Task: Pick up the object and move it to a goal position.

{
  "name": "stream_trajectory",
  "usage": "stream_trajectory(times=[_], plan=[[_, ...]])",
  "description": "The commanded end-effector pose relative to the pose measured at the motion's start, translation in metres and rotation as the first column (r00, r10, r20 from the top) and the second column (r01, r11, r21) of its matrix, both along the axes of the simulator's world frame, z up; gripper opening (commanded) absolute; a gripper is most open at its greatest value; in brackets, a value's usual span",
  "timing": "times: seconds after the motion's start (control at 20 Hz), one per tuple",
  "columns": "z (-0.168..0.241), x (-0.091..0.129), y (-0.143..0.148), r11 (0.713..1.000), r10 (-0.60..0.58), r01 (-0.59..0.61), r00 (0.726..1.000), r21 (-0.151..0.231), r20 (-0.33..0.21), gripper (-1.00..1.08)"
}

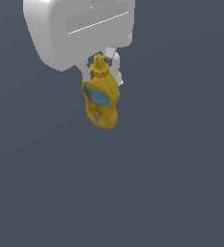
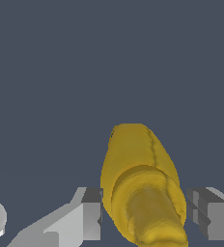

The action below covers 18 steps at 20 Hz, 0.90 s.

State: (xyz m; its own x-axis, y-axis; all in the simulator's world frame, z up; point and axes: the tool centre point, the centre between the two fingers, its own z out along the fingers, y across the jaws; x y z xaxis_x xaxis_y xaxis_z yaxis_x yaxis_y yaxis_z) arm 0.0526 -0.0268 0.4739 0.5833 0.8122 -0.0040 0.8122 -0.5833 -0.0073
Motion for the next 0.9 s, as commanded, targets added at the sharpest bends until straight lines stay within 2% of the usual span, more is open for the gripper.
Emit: stream_trajectory(times=[0.0,0.85], plan=[[0.016,0.001,-0.003,1.0,0.0,0.0,1.0,0.0,0.008,-1.0],[0.041,0.004,-0.009,1.0,0.0,0.0,1.0,-0.001,0.008,-1.0]])
